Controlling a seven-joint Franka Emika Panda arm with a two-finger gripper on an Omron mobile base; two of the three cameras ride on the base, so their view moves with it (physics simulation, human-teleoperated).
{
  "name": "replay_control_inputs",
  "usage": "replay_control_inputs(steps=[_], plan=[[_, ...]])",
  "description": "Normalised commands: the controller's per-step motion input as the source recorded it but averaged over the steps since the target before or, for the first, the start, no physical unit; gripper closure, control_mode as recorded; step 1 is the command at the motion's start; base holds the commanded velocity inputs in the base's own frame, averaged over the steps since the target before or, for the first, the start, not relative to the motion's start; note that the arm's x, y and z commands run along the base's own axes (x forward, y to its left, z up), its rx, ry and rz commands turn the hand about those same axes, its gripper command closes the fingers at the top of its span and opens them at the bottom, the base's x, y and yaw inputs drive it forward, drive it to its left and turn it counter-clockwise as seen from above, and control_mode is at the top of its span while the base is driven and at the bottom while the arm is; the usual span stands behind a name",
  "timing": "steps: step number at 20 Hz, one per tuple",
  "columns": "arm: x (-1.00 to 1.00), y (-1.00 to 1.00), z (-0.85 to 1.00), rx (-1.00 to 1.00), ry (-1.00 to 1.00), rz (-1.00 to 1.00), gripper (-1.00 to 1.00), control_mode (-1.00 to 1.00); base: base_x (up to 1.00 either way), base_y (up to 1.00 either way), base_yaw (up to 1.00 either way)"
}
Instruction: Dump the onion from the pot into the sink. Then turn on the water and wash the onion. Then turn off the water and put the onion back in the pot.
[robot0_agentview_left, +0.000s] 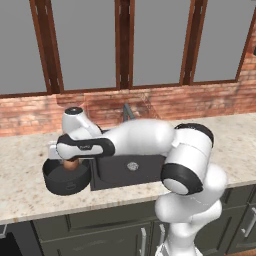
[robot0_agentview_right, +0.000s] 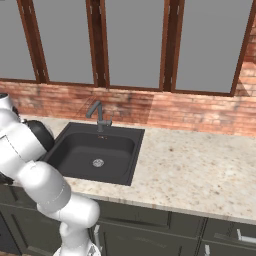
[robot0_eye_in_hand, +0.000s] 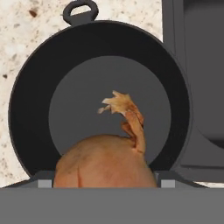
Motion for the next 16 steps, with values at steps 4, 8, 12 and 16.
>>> replay_control_inputs(steps=[4, 8, 12, 16], plan=[[0.11, 0.02, -0.19, -0.02, 0.0, 0.0, 1.0, -1.0, 0.0, 0.0, 0.0], [0.04, 0.0, -0.21, -0.02, 0.0, 0.0, 1.0, -1.0, 0.0, 0.0, 0.0], [0.01, 0.0, -0.22, -0.03, 0.0, 0.0, 1.0, -1.0, 0.0, 0.0, 0.0], [0.04, 0.0, -0.16, -0.01, 0.0, 0.0, 1.0, -1.0, 0.0, 0.0, 0.0]])
